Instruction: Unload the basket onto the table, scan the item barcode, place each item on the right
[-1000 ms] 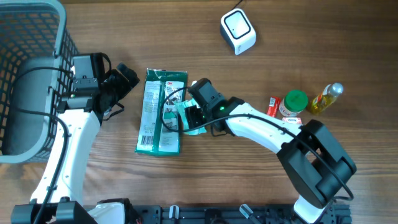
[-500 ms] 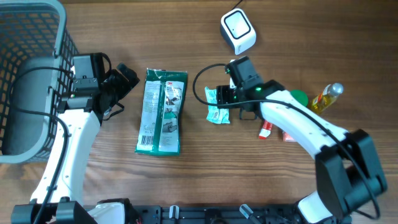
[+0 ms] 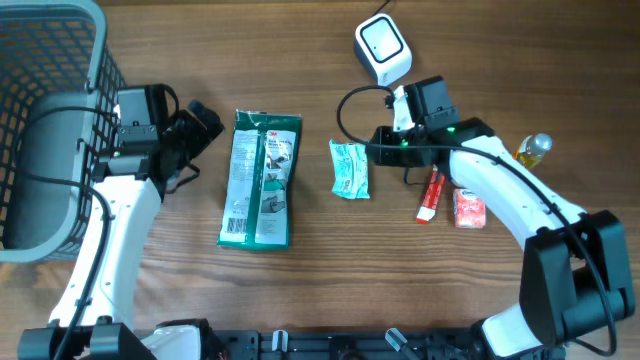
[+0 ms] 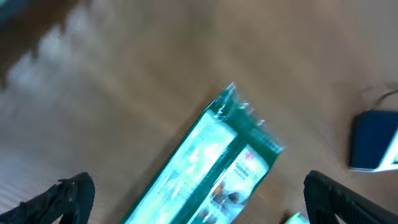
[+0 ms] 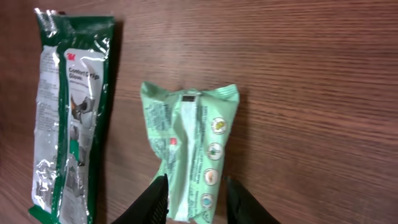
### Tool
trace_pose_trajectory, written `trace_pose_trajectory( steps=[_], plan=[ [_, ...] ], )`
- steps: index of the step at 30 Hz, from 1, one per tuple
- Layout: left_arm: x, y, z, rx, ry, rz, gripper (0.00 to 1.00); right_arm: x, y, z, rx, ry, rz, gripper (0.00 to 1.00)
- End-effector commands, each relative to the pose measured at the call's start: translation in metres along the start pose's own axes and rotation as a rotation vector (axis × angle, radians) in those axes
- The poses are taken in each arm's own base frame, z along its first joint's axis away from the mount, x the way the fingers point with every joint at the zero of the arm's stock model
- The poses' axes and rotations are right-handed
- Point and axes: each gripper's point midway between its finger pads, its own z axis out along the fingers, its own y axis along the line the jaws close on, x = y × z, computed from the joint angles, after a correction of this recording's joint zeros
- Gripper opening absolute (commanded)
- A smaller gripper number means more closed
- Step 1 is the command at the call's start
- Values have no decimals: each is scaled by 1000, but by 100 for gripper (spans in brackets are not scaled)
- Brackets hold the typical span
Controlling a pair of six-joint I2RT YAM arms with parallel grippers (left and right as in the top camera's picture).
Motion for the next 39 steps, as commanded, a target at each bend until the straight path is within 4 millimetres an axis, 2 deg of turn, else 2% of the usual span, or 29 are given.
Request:
trace_pose_trajectory(
  steps=[1, 2, 3, 4, 5, 6, 7, 10, 13, 14, 17, 20, 23, 24, 27, 30, 32, 39],
  plan=[
    [-16, -27, -10, 124, -50, 17, 100, 8, -10, 5, -3, 42, 42, 36],
    [-10, -36, -10, 173, -12, 21, 100, 9, -15, 4, 4, 49, 54, 40],
    [-4, -42, -12, 211, 19, 26, 78, 9, -18, 4, 8, 52, 64, 40],
    [7, -50, -13, 250, 69, 45, 23, 9, -21, 3, 3, 56, 77, 36],
    [18, -53, -13, 258, 107, 55, 4, 8, -22, 2, -14, 59, 84, 33],
    [33, -59, -11, 256, 146, 88, 4, 8, -20, 0, -42, 63, 72, 26],
    [47, -65, -8, 259, 178, 138, 4, 8, -19, 0, -56, 65, 69, 24],
    [95, -87, -1, 275, 279, 255, 4, 7, -19, -1, -66, 65, 54, 25],
    [132, -100, 12, 277, 351, 330, 4, 10, -8, -2, -130, 80, 31, 31],
    [141, -102, 15, 276, 370, 345, 4, 9, -7, -2, -135, 79, 30, 31],
    [185, -112, 32, 276, 453, 422, 4, 4, -5, -1, -150, 62, 20, 28],
    [211, -121, 38, 295, 489, 472, 4, 7, 4, 7, -227, 89, 26, 28],
    [235, -120, 42, 287, 536, 511, 5, 21, 0, 21, -241, 162, 94, 29],
    [239, -119, 44, 280, 546, 516, 6, 24, 1, 23, -256, 181, 103, 29],
    [248, -113, 55, 255, 570, 516, 10, 31, -1, 29, -259, 212, 118, 38],
    [256, -109, 63, 244, 597, 512, 21, 35, -6, 31, -234, 223, 122, 41],
    [258, -106, 66, 234, 604, 511, 22, 36, -14, 33, -192, 219, 130, 41],
    [266, -92, 80, 184, 635, 516, 23, 51, -18, 42, -182, 232, 169, 41]
  ],
)
